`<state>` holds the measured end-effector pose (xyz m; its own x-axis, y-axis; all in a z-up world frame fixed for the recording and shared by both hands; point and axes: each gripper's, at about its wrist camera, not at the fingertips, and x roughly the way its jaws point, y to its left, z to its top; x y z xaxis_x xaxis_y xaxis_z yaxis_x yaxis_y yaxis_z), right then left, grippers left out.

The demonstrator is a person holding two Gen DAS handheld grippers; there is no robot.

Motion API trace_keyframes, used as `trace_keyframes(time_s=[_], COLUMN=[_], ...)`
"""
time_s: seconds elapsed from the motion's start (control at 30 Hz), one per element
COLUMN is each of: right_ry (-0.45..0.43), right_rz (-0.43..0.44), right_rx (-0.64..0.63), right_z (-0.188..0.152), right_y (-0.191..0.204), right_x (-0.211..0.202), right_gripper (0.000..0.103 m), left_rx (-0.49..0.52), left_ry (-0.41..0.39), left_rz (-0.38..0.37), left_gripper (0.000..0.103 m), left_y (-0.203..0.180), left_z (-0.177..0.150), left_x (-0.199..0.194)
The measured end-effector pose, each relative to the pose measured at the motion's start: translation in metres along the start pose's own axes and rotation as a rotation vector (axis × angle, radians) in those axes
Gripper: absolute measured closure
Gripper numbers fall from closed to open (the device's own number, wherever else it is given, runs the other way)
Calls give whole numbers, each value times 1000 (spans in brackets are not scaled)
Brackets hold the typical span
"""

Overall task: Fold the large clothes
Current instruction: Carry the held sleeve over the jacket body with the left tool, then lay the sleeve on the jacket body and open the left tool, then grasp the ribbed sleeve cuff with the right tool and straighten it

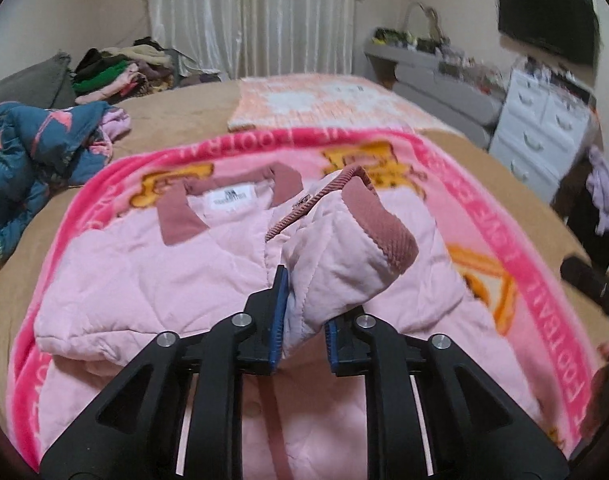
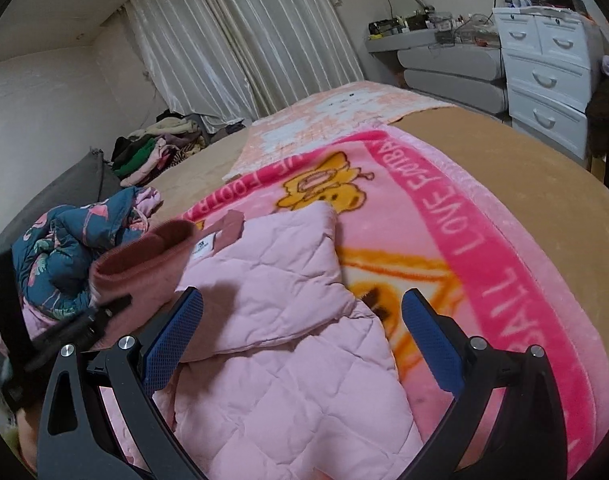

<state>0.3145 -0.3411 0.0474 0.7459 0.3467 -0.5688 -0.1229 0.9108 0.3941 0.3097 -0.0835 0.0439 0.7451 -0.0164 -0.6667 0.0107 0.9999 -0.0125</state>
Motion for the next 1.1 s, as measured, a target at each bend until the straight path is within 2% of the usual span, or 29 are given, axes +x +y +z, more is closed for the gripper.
trace_keyframes(time_s=[0.07,0.2,0.23,0.27,0.33,0.4,0.5,0.63,0.8,0.9,1.1], right_ry=[19,45,49,52,59,70,84,123,224,300,383], right_rz=[4,19,18,18,19,27,25,66,177,262,276], right_rx=[5,32,38,43,51,63,60,61,19,49,131], right_z=[-2,-4,-5,-5,-6,-7,-9,-14,-32,-46,-67], right_y=[-1,-4,-5,-6,-7,-9,-7,3,44,66,74], right_x=[6,13,14,14,16,19,24,36,63,81,113], right_gripper=[4,4,4,4,4,4,4,4,4,4,5], left_rx=[41,123,144,166,200,204,187,145,66,-35,-172], left_ry=[36,92,101,112,133,156,204,193,123,102,61], left_rz=[3,17,12,5,8,-30,-83,-108,20,89,187], left_gripper=[80,64,52,35,24,24,13,9,9,9,9], left_y=[-9,-25,-29,-32,-38,-39,-28,-2,57,106,176], left_z=[-9,-25,-30,-35,-43,-50,-59,-61,-50,-40,-29], left_x=[10,23,25,27,28,24,15,-6,-24,-30,-41])
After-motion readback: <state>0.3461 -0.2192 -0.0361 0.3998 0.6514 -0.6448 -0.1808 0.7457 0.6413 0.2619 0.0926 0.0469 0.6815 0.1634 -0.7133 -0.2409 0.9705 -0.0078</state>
